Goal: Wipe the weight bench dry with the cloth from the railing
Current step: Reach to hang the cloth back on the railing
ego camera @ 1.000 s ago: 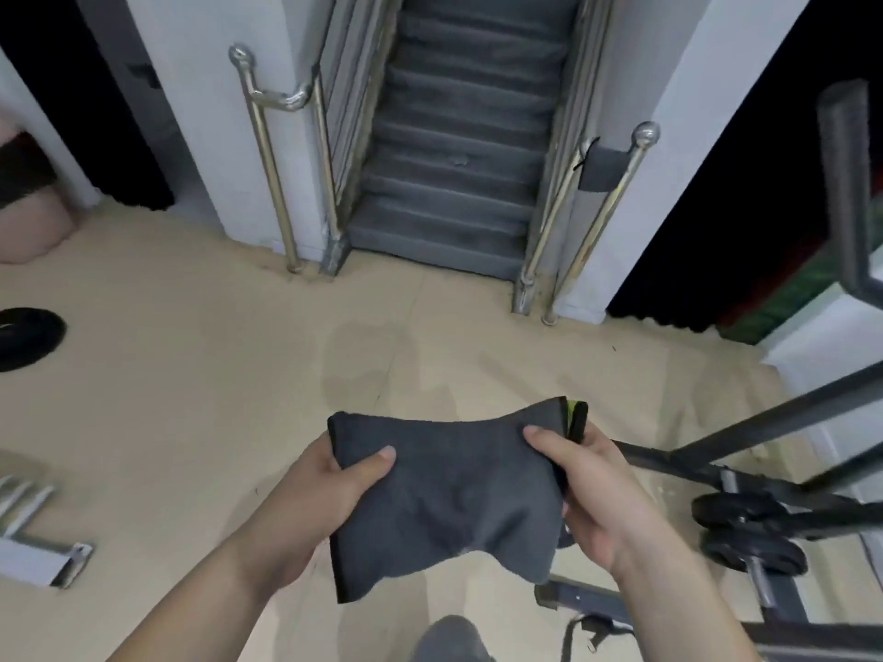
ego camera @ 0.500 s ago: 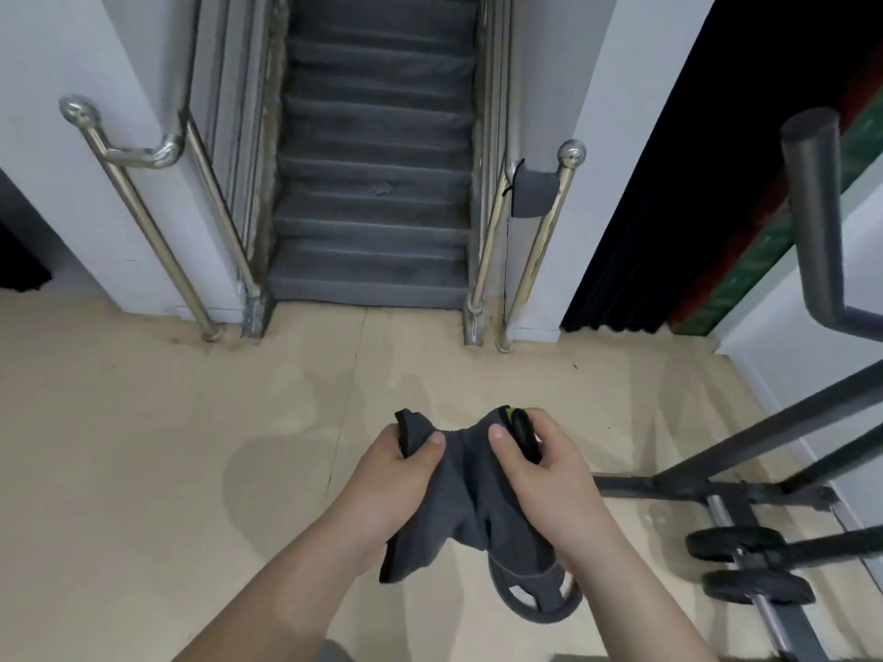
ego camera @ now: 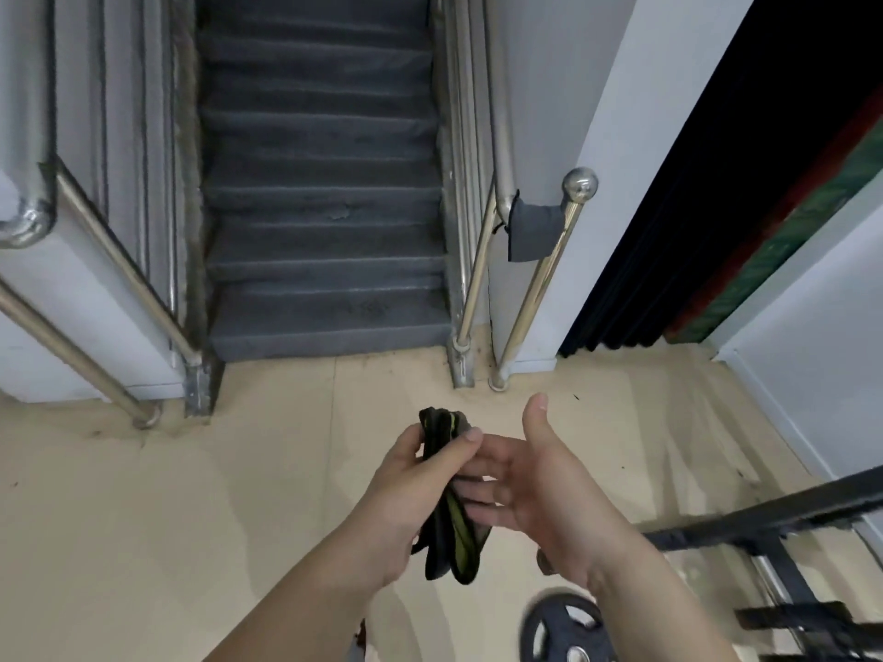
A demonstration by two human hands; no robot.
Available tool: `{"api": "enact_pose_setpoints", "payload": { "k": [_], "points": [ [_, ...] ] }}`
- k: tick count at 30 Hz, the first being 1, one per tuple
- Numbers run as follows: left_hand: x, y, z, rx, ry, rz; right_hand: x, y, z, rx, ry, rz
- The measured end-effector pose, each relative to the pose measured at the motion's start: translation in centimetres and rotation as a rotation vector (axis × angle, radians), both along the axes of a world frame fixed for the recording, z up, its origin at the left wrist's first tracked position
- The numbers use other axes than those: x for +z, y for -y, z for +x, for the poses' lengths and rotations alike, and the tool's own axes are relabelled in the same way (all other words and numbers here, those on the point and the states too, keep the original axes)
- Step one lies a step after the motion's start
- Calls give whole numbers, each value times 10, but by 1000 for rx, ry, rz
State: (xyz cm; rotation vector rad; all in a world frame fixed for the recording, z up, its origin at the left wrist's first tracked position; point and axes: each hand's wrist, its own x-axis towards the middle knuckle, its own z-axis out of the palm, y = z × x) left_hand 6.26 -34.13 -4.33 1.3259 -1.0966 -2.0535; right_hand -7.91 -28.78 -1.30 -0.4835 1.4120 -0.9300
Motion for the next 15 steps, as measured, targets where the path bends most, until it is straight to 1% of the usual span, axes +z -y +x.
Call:
{"api": "enact_pose_setpoints", "payload": {
  "k": [3, 4, 6, 8, 10, 11, 12, 14, 15],
  "points": [
    [1, 77, -19, -3, 11, -14, 5, 59, -22, -119, 54, -31],
    [2, 100, -27, -16, 18, -16, 6, 76, -31, -169, 23, -36],
    [2, 143, -47, -43, 37, -2, 4, 105, -52, -300, -159, -43],
    [4, 179, -72, -87, 0, 56, -1, 128, -79, -449, -350, -29],
    [9, 214, -97, -175, -59, 112, -7, 150, -109, -505, -415, -18],
    [13, 230, -110, -219, -100, 134, -10, 162, -125, -470, -399, -10],
    [16, 246, -123, -253, -147, 160, -13, 174, -142, -406, -339, -2],
    [21, 277, -150, -285, -200, 198, -19, 200, -175, -293, -121, -28],
    [21, 291, -162, -293, -211, 205, -20, 212, -190, -274, -9, -43]
  ]
}}
